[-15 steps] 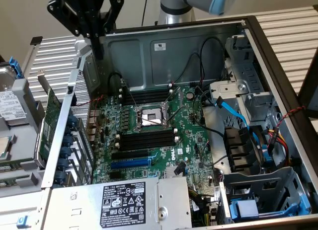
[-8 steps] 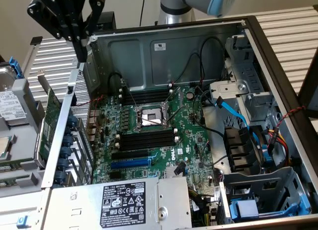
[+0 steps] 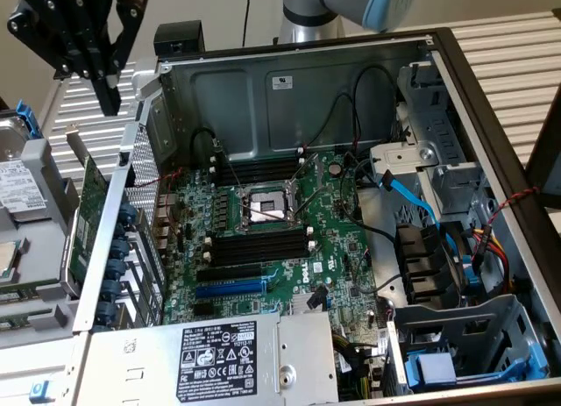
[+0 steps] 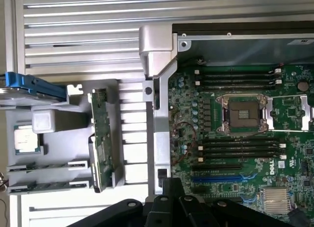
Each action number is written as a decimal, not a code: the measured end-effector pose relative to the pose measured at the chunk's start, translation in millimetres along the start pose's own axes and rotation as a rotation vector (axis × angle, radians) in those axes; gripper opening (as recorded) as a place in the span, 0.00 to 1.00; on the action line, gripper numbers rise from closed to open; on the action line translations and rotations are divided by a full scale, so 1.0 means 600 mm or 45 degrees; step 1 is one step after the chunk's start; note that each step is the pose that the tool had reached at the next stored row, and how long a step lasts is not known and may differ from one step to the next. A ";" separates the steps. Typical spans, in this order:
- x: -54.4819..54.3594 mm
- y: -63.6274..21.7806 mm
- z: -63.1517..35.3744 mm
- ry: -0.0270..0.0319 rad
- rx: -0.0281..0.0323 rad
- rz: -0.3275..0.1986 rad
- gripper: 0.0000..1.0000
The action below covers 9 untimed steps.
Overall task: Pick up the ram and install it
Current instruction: 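Reach for the ram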
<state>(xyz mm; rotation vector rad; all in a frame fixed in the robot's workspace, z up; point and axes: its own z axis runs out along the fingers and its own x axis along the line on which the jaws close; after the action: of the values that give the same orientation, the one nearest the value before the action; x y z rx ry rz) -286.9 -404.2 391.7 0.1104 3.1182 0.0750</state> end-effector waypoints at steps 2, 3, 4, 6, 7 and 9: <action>0.015 -0.002 0.000 -0.0001 -0.0001 0.000 0.10; 0.023 -0.003 -0.001 0.0001 0.0000 0.000 0.10; 0.030 -0.003 -0.001 0.0001 0.0001 0.000 0.10; 0.045 -0.005 -0.001 0.0000 0.0000 0.000 0.10; 0.052 -0.006 -0.001 0.0001 0.0001 0.000 0.10; 0.068 -0.007 -0.001 0.0000 0.0000 0.000 0.10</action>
<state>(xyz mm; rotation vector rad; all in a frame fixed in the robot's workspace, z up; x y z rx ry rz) -327.9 -405.8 391.6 0.1106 3.1182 0.0750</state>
